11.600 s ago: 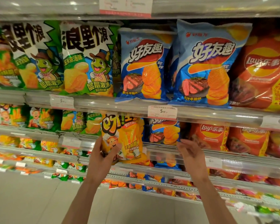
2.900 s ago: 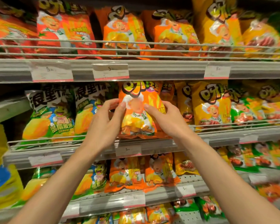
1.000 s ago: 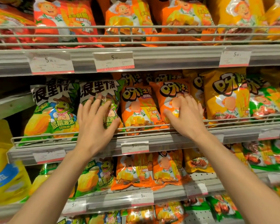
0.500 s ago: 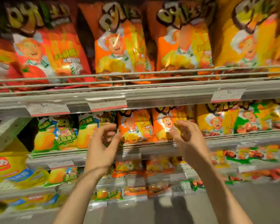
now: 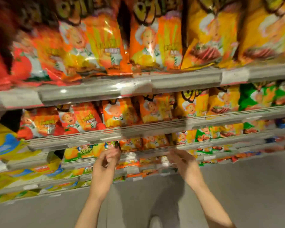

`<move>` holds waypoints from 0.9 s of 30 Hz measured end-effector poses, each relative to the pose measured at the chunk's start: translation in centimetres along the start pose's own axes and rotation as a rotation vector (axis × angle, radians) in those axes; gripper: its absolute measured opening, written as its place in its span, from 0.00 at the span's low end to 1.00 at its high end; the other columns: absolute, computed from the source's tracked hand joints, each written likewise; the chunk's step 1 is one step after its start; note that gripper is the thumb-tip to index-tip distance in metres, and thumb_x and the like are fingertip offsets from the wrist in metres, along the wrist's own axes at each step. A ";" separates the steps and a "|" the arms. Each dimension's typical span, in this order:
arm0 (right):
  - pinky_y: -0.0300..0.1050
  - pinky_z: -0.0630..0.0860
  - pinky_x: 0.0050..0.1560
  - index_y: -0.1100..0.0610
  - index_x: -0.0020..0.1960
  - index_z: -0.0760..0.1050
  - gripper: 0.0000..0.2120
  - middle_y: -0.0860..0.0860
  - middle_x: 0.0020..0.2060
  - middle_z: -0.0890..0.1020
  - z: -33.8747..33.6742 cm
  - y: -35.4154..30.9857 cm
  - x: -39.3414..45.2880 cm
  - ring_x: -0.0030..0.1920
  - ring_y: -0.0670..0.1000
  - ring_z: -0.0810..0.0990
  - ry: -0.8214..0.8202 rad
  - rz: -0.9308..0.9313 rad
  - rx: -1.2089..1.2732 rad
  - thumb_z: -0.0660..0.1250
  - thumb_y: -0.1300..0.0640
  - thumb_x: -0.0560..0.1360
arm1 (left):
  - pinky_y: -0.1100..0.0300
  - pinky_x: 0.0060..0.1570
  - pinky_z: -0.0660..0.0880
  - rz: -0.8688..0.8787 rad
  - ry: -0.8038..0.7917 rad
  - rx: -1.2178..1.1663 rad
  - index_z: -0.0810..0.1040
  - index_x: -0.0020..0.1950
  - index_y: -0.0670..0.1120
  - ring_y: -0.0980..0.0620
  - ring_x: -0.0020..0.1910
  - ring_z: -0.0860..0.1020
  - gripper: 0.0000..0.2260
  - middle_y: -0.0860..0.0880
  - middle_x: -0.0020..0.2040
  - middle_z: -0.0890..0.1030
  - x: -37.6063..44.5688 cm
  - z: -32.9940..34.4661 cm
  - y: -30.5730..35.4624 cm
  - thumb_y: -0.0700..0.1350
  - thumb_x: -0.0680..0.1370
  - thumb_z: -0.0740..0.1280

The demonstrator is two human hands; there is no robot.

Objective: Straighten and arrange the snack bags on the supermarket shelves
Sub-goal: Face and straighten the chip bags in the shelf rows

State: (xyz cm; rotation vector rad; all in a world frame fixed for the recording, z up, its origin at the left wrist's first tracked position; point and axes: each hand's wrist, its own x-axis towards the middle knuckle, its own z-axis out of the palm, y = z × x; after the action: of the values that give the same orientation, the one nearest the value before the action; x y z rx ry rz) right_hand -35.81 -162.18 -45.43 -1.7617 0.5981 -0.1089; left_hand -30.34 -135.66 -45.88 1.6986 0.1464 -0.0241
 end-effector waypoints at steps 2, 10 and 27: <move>0.31 0.73 0.39 0.55 0.48 0.82 0.05 0.48 0.39 0.85 -1.3 -1.0 -0.8 0.43 0.53 0.84 0.003 0.004 -0.033 0.69 0.62 0.80 | 0.38 0.65 0.76 -0.021 -0.005 0.033 0.84 0.54 0.49 0.45 0.58 0.83 0.05 0.52 0.56 0.85 -0.4 -0.3 1.3 0.42 0.82 0.69; 0.42 0.76 0.51 0.67 0.50 0.82 0.14 0.68 0.45 0.84 -4.3 -2.9 -1.9 0.44 0.59 0.84 0.009 -0.007 0.103 0.70 0.54 0.77 | 0.50 0.53 0.81 -0.003 -0.092 -0.046 0.84 0.52 0.49 0.45 0.52 0.84 0.05 0.50 0.49 0.87 0.2 0.7 3.3 0.43 0.82 0.68; 0.48 0.80 0.48 0.58 0.52 0.84 0.06 0.53 0.42 0.88 -20.3 1.0 6.0 0.45 0.54 0.86 0.070 0.053 0.226 0.69 0.58 0.80 | 0.58 0.55 0.78 0.052 -0.105 -0.010 0.85 0.49 0.45 0.49 0.51 0.83 0.07 0.49 0.46 0.86 -0.8 18.3 6.8 0.37 0.82 0.68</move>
State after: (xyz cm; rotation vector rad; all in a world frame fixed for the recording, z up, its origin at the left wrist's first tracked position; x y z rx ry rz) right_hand -38.67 -182.87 -42.05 -1.5272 0.6566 -0.1943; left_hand -29.10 -154.63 -41.53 1.6870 0.0238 -0.0732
